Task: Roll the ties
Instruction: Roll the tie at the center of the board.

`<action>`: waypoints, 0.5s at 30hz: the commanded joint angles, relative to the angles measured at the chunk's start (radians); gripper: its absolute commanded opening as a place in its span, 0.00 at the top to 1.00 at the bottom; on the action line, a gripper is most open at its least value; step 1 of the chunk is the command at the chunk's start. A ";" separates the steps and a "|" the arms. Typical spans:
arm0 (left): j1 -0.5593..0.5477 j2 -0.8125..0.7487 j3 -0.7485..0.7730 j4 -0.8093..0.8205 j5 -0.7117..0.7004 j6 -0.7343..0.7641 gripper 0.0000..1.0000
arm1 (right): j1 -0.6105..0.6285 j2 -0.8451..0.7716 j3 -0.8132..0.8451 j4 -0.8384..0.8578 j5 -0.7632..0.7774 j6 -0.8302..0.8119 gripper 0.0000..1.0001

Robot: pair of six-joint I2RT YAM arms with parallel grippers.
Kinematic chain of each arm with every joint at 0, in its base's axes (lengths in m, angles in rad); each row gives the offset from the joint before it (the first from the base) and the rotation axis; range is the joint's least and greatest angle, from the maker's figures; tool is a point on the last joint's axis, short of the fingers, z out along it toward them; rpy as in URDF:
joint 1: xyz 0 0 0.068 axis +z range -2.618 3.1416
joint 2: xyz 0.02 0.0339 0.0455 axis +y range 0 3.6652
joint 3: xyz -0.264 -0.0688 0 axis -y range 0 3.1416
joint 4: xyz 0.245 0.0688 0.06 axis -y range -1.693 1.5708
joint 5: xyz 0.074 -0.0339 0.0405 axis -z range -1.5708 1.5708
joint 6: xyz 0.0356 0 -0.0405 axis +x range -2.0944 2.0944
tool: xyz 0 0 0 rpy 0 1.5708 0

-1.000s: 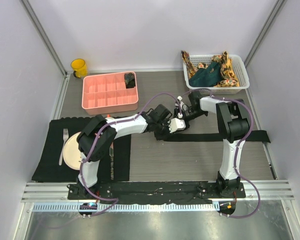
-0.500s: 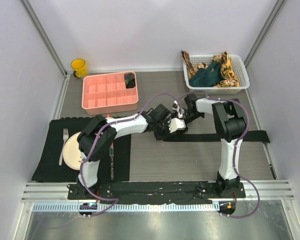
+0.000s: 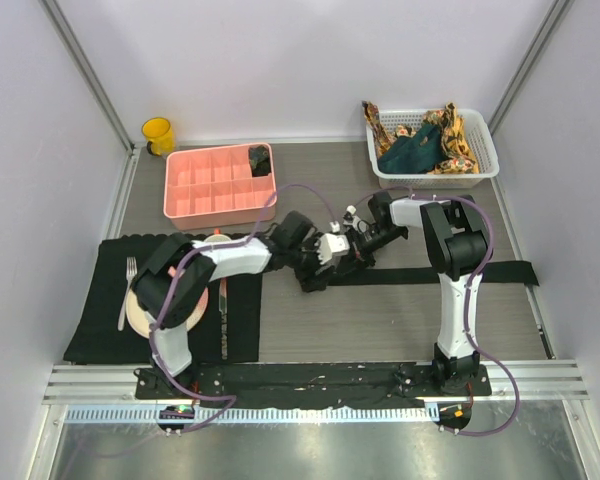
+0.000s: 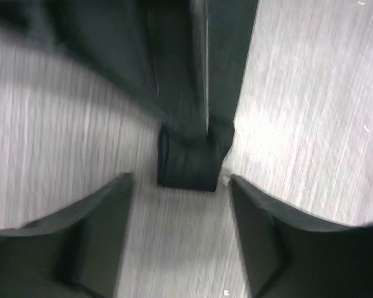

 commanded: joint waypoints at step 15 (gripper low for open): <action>0.070 0.095 -0.283 0.667 0.312 -0.138 0.28 | 0.004 0.023 -0.064 0.154 0.229 -0.133 0.99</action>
